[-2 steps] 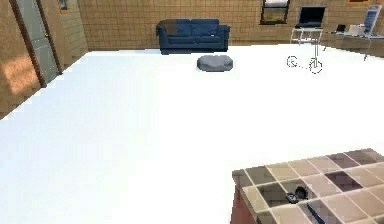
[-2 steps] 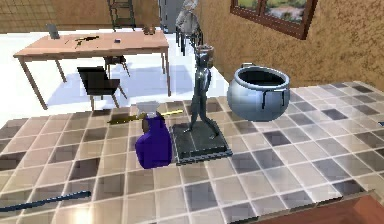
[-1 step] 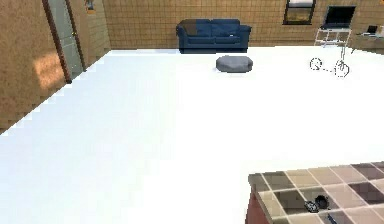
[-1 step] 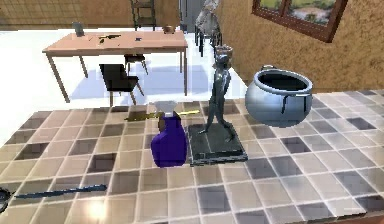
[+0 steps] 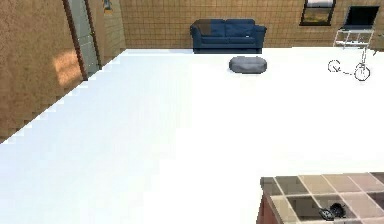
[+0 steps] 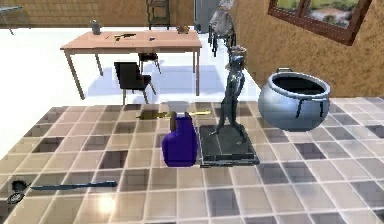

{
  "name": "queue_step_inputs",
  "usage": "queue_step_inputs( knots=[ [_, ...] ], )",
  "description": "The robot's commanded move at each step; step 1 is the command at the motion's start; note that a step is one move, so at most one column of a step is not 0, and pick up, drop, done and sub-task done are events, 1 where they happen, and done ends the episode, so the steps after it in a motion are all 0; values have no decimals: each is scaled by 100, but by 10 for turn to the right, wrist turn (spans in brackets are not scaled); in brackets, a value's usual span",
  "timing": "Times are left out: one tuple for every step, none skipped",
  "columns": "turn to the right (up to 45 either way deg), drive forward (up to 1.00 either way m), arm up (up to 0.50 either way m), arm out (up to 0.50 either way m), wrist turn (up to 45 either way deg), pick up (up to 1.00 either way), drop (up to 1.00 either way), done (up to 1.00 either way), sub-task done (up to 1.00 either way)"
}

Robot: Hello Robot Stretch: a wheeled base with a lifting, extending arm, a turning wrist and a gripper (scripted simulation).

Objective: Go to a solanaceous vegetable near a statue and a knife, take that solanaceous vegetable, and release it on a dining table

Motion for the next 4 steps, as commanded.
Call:
queue_step_inputs(
  knots=[
    [-30,0,0,0,0,0,0,0,0],
    [0,5,0,0,0,0,0,0,0],
    [0,0,50,0,0,0,0,0,0],
    [0,0,38,0,0,0,0,0,0]
  ],
)
